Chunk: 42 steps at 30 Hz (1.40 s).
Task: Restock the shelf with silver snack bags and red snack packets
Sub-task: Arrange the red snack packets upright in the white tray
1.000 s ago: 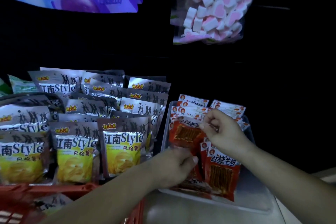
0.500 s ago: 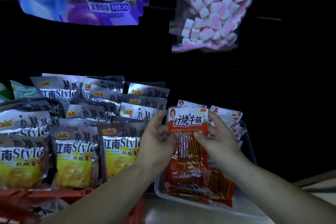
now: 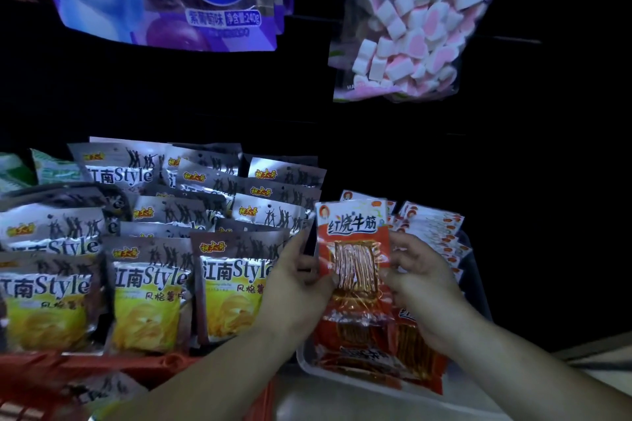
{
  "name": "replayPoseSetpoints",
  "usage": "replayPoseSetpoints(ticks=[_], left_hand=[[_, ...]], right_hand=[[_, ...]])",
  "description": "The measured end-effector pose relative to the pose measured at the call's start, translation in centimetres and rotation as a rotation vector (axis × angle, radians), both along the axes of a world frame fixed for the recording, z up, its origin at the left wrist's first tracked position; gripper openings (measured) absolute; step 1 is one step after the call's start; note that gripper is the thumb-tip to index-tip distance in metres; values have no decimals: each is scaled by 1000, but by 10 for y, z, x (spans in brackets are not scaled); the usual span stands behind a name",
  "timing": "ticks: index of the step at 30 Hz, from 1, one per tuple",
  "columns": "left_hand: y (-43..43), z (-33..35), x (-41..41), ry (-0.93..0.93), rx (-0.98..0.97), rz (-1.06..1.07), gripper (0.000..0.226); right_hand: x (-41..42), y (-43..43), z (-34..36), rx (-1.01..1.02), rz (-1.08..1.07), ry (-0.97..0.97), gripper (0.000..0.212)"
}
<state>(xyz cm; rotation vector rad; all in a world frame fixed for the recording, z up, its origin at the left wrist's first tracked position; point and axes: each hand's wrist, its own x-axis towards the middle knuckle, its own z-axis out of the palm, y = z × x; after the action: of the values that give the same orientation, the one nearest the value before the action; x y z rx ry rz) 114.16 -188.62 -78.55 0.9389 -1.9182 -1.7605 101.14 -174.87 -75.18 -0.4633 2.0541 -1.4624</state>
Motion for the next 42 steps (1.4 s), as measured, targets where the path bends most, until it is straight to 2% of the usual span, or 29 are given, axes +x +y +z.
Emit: replayPoseSetpoints(ticks=[1,4,6,8,11,14,15,17,19,20,22,25,27,30,34,42], left_hand=[[-1,-1,2,-13,-52,2,74],[3,2,7,-62,-394,-15,70],[9,6,7,-58,-492,-64,73],[17,13,5,-26,-437,-108,72],[20,18,2,96,-68,-129,52],[20,24,1,167,196,-158,43],[20,26,2,172,264,-182,45],[21,32,3,171,335,-237,41],[20,33,1,145,324,-229,30],[20,32,0,128,288,-199,25],[17,27,-1,107,234,-91,39],[11,22,2,82,179,-17,70],[11,19,4,85,160,-76,75],[12,15,5,55,148,-80,78],[10,14,9,95,65,-15,74],[13,20,6,189,35,56,50]], right_hand=[[-1,1,1,-9,-1,-24,51],[-2,2,5,-71,4,-115,51],[1,-1,11,-97,37,-178,51],[3,-5,17,-143,97,-269,44],[5,-7,25,-170,155,-371,32],[6,-6,20,-58,135,-168,25],[6,-5,17,-21,117,-129,31],[7,-3,11,-42,87,-224,58],[9,-1,8,-93,54,-299,73],[9,-1,7,-99,32,-260,67],[7,0,7,-83,-7,-177,59],[-1,3,6,-32,-19,-125,73],[-1,1,10,-36,-24,-76,75],[4,0,14,-75,-26,42,61],[1,1,7,-5,29,240,42],[-1,4,2,55,50,343,28]])
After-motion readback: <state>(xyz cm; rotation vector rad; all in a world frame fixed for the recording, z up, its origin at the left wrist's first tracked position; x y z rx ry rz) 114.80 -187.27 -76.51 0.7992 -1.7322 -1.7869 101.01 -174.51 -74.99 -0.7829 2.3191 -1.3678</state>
